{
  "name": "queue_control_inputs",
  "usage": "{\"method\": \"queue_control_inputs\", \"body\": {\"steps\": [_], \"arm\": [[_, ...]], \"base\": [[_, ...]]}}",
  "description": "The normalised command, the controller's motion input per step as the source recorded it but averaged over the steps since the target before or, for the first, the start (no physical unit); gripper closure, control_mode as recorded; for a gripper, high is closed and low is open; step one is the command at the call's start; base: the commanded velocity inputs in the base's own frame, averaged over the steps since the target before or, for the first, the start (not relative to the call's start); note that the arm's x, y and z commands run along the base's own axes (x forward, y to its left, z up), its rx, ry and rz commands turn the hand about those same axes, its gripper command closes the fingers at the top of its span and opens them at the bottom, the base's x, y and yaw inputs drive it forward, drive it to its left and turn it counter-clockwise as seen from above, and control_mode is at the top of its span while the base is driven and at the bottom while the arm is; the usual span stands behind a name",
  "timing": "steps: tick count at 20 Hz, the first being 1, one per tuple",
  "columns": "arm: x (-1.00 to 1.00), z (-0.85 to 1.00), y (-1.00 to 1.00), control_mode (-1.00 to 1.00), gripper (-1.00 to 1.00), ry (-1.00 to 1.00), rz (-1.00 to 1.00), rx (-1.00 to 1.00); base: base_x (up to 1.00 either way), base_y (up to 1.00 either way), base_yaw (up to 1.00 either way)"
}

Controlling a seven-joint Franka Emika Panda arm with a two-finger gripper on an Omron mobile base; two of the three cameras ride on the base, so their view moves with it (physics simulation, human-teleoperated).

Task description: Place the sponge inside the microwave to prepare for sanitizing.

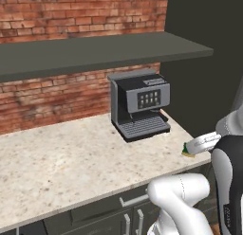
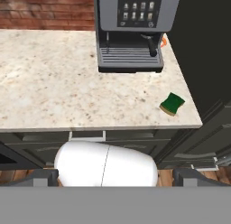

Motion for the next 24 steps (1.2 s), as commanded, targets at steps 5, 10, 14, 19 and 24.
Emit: {"method": "queue_control_inputs", "body": {"steps": [5,10,14,19,24], "arm": [[0.00,0.00,0.00,-1.00,-1.00,0.00,0.00,0.00],[0.00,0.00,0.00,-1.00,-1.00,0.00,0.00,0.00],[0.00,0.00,0.00,-1.00,-1.00,0.00,0.00,0.00],[0.03,-0.03,0.00,-1.00,-1.00,-0.01,-0.03,-0.01],[0.51,-0.19,-0.04,-1.00,-1.00,0.16,-0.26,-0.02]], "base": [[0.00,0.00,0.00],[0.00,0.00,0.00],[0.00,0.00,0.00],[0.00,0.00,0.00],[0.00,0.00,0.00]]}}
